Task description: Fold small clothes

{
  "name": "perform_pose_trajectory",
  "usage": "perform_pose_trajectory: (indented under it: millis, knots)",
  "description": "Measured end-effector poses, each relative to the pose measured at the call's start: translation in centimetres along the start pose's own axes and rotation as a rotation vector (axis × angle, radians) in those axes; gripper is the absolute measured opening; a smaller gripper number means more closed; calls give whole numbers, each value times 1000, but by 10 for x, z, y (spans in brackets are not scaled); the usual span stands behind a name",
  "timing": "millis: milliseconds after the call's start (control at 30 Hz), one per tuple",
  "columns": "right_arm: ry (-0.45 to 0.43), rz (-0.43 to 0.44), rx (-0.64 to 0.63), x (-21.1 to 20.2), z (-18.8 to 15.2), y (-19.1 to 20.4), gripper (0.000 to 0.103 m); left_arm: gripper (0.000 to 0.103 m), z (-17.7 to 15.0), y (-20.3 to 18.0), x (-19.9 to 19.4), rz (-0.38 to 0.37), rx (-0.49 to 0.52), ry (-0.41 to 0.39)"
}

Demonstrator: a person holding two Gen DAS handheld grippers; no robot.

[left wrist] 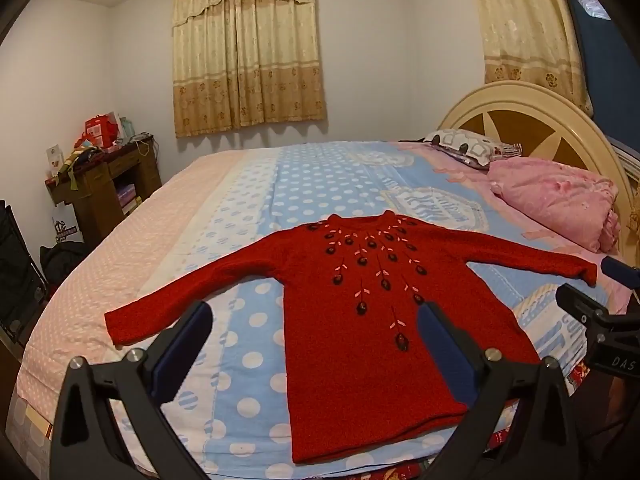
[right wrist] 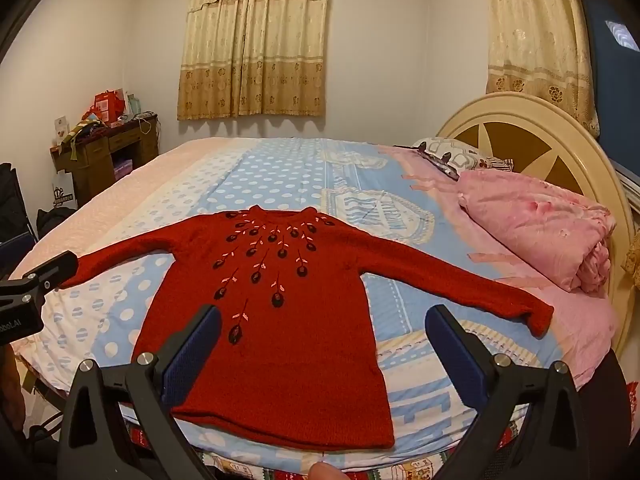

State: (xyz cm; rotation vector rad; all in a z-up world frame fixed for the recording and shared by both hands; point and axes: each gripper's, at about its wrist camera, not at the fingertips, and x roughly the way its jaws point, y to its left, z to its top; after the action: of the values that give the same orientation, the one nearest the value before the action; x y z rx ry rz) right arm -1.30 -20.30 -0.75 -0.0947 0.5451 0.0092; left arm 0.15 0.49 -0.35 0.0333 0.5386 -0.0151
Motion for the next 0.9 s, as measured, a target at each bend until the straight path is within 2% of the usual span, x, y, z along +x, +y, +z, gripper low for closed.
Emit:
perform_pose_trajectory:
  millis: [900]
  knots:
    - [16, 3, 0, 6, -5, 2, 102, 103, -2, 11, 4, 4, -4, 10]
